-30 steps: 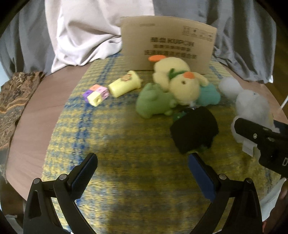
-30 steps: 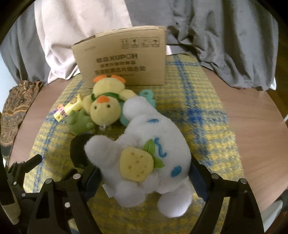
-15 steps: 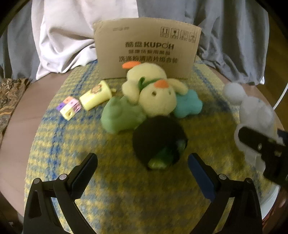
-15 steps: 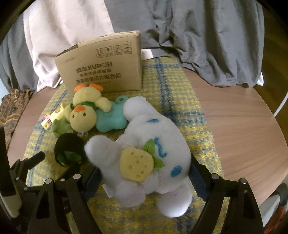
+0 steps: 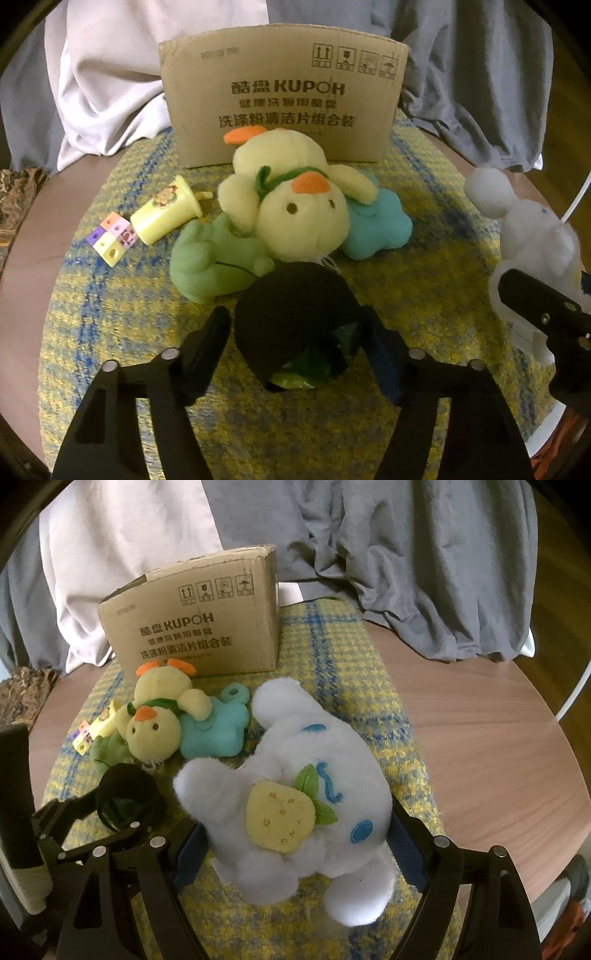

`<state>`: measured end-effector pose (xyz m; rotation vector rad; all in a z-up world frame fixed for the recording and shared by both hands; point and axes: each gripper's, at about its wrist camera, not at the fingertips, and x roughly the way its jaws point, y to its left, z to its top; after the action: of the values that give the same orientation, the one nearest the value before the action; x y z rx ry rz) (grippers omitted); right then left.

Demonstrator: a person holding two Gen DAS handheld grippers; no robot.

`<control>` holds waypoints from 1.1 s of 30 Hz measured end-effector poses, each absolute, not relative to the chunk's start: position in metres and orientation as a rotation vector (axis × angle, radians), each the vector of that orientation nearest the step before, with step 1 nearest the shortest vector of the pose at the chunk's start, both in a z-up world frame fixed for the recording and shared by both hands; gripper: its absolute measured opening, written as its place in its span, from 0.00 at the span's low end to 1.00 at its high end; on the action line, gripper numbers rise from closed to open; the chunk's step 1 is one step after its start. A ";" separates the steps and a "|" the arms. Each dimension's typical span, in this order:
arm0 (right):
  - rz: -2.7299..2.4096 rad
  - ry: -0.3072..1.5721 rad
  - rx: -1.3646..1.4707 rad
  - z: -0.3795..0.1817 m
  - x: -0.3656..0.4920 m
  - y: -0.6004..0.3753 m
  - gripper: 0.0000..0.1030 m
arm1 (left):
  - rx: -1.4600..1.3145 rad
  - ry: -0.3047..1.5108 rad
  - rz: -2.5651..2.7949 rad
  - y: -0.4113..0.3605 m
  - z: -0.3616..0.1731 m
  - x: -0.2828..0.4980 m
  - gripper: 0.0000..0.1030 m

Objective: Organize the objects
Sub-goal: 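Grasp the white plush dog with the right tool while the left tool grasps the black plush ball, then carry the white dog and black ball over the cardboard box and release both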

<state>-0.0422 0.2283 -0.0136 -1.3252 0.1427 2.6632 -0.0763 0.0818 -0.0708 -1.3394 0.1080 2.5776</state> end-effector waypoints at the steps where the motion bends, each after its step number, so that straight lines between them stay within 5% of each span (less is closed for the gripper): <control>1: 2.665 0.142 -1.321 -0.013 -0.042 0.228 0.82 | -1.339 0.114 2.575 0.083 -0.071 -0.075 0.62; 33: 2.875 0.122 -1.119 0.059 -0.065 0.189 0.82 | -1.147 0.127 2.770 0.045 0.025 -0.085 0.61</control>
<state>-0.0651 0.1891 0.0593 -1.1195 0.1221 2.8754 -0.0852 0.0452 0.0248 -1.1469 0.1271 2.7698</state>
